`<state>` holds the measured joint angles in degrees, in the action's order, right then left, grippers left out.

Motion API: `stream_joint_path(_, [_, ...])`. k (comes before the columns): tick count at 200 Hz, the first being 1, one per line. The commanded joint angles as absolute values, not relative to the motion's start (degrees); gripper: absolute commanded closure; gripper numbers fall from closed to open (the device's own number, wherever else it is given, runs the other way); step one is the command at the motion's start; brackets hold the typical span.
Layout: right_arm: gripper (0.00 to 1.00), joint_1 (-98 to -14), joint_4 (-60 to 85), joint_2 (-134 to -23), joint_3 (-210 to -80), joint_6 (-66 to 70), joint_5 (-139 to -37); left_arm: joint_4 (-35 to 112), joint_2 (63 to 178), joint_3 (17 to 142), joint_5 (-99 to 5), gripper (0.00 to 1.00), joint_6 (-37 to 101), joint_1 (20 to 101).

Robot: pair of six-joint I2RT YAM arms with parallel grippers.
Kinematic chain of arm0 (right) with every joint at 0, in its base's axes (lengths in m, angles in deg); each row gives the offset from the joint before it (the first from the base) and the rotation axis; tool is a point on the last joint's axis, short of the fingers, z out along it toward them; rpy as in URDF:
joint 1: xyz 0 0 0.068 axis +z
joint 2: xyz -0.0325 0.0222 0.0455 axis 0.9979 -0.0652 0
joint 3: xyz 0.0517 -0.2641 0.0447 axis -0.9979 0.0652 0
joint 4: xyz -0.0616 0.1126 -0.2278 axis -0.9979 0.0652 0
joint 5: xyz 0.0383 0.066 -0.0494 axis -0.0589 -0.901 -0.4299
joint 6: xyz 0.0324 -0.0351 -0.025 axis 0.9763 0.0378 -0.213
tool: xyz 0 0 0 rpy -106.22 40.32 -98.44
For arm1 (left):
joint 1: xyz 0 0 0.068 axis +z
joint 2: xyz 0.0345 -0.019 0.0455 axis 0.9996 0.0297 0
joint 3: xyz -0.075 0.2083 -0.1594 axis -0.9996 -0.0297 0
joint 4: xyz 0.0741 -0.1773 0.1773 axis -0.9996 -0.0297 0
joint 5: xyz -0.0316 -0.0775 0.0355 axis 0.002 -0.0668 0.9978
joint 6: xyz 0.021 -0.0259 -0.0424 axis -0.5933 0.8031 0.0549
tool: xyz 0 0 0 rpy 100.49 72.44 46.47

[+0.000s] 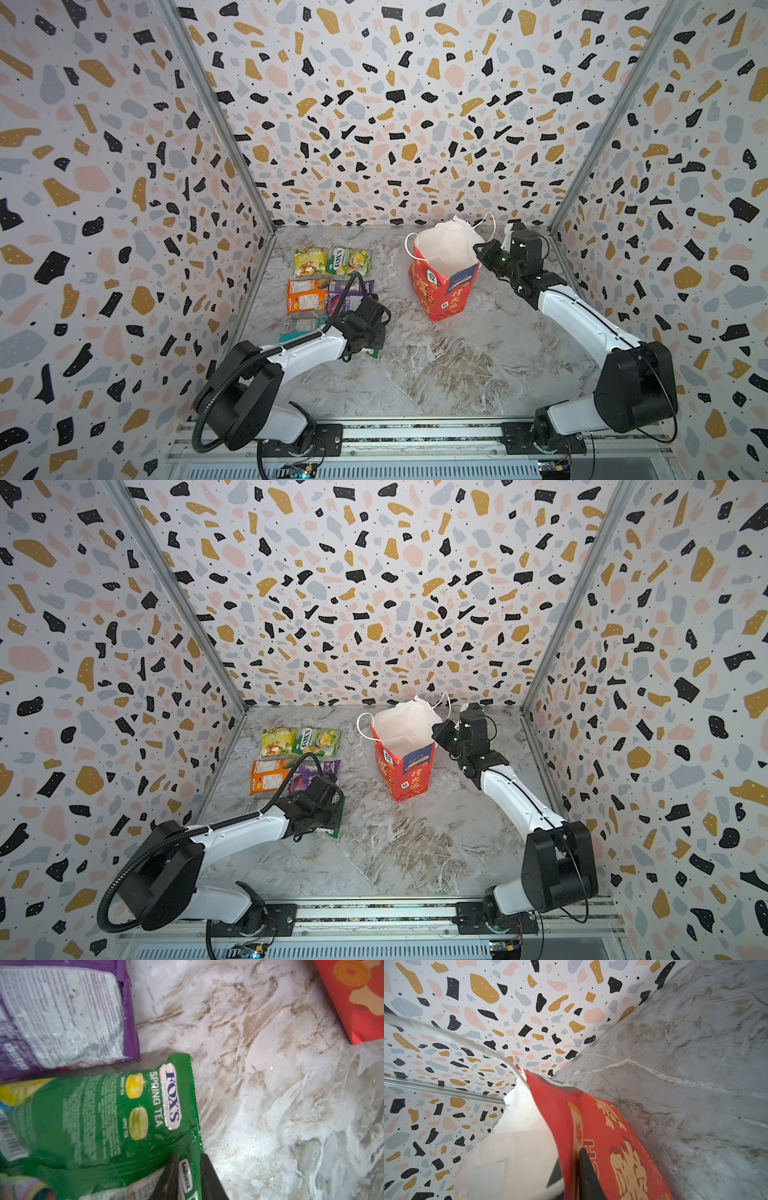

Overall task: Take the snacks out of the paper bag
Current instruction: Place the paper bag at the top-center of the table, then reset both arms

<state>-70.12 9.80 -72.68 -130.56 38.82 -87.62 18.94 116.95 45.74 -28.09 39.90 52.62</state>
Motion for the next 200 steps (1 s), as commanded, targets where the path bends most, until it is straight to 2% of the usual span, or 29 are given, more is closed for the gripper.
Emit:
stream_joint_path(1, [0.77,-69.4,10.5,-72.3,-131.9,39.4,-87.8,15.5,113.0,48.9,-26.3,0.74,37.9,53.1])
stream_joint_path(19, [0.61,-69.0,11.3,-71.8,-132.8,39.4,-87.1,14.9,109.3,51.0,-25.5,0.69,37.0,53.1])
stream_joint_path(29, [0.56,-69.0,11.7,-71.7,-133.6,39.3,-87.4,14.7,107.0,52.6,-25.6,0.66,35.9,53.8])
stream_joint_path(43, [0.54,-69.0,11.9,-71.1,-134.9,38.0,-87.8,15.3,104.0,55.4,-26.3,0.63,34.3,55.7])
stream_joint_path(47, [0.49,-69.1,11.9,-70.9,-135.3,37.6,-87.9,15.8,103.2,56.2,-26.4,0.62,33.8,56.5])
stream_joint_path(54, [0.41,-69.0,11.9,-70.6,-136.0,36.8,-88.3,16.9,101.5,57.2,-26.1,0.56,33.2,57.8])
stream_joint_path(69, [0.35,-69.1,11.1,-69.5,-136.9,34.8,-89.9,21.4,98.1,57.7,-24.2,0.46,32.4,60.3])
stream_joint_path(87, [0.11,-69.2,9.5,-67.3,-136.3,32.7,-90.7,31.4,94.4,55.3,-19.6,0.34,32.5,62.2])
stream_joint_path(96, [0.00,-69.3,9.7,-66.5,-136.4,31.3,-91.0,35.5,93.5,53.3,-17.4,0.32,32.8,62.8])
stream_joint_path(124, [0.01,-70.3,11.2,-62.1,-135.2,26.9,-88.6,47.4,93.4,49.2,-6.0,0.24,33.8,64.4])
stream_joint_path(151, [0.01,-71.8,3.1,-53.7,-124.3,20.9,-78.7,60.6,93.8,41.9,5.1,0.04,31.3,66.4])
stream_joint_path(172, [0.01,-76.0,-9.3,-46.7,-111.0,16.9,-74.6,64.7,93.7,36.5,6.4,0.00,29.9,69.6])
stream_joint_path(200, [0.01,-77.0,-20.7,-41.0,-96.4,7.9,-61.1,67.3,93.0,29.5,11.2,0.00,29.9,71.3])
